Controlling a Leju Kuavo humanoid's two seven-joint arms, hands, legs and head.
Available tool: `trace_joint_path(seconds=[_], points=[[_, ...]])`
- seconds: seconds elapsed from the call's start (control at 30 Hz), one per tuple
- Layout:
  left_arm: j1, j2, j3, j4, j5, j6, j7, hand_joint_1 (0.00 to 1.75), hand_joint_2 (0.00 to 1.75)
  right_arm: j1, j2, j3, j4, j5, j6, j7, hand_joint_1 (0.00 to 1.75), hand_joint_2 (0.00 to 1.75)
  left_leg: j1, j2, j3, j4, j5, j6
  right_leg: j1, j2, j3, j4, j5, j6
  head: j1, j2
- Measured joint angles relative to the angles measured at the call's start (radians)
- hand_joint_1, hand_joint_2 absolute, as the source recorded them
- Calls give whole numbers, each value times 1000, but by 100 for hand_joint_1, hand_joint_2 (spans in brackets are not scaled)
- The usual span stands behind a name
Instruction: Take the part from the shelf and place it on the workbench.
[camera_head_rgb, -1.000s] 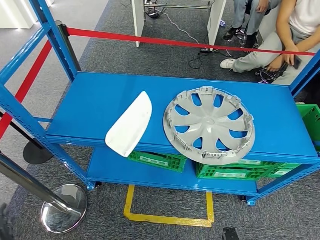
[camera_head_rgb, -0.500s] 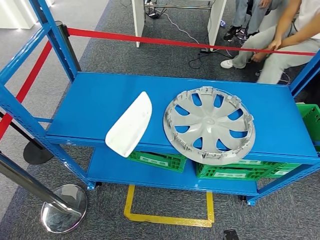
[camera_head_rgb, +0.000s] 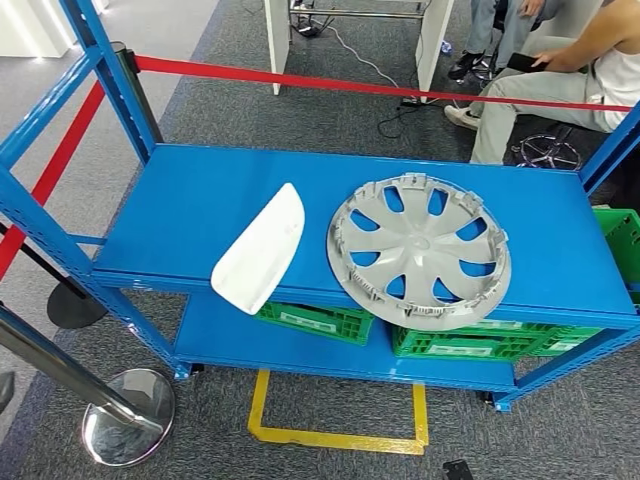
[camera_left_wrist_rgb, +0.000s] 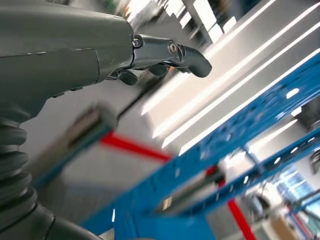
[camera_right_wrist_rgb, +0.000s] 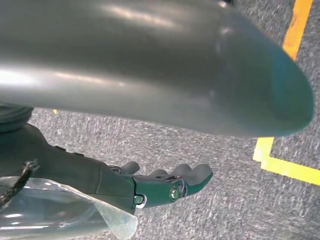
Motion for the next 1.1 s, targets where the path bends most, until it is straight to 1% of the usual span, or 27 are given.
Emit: trace_joint_path(seconds=[0.07,0.1,0.17,0.23,0.33,0.47,0.57,0.77,0.97,1.1], points=[[-8,22,-64,-2,91,-35,77,0,175,-4,0,-10,1,15,0,2,0,0,0,0,0,0,0,0,0,0,-1,0,0,0,0,0],[-15,31,-94,-2,150,-59,99,0,175,-6,0,-14,2,23,1,2,0,0,0,0,0,0,0,0,0,0,1,0,0,0,0,0],[-28,45,-143,0,276,-118,124,0,175,-10,0,-24,5,38,1,-1,0,0,0,0,0,0,0,0,0,1,5,0,1,0,0,0],[-41,55,-179,4,354,-161,140,0,175,-15,0,-33,13,53,0,-6,0,0,0,0,0,0,0,0,0,1,5,0,1,0,0,0],[-55,67,-219,13,371,-180,154,0,175,-20,0,-41,23,63,-1,-12,0,0,0,0,0,0,0,0,0,1,5,0,1,0,0,0],[-65,77,-250,24,360,-184,165,0,175,-23,0,-48,31,67,-1,-15,0,0,0,0,0,0,0,0,0,1,5,0,0,0,0,0],[-77,89,-283,38,297,-178,196,0,175,-28,0,-53,37,72,0,-18,0,0,0,0,0,0,0,0,0,1,5,0,0,0,0,0],[-116,123,-385,83,125,-137,247,0,175,-39,-3,-55,53,83,4,-22,0,0,0,0,0,0,0,0,0,1,5,0,1,0,0,0],[-156,171,-486,112,-114,-81,303,0,175,-45,-3,-55,63,90,-1,-22,0,0,0,0,0,0,0,0,0,1,5,0,1,0,0,0],[-199,215,-566,132,-333,-60,351,0,175,-48,-4,-55,70,99,-3,-17,0,0,0,0,0,0,0,0,0,0,5,0,0,0,0,0]])
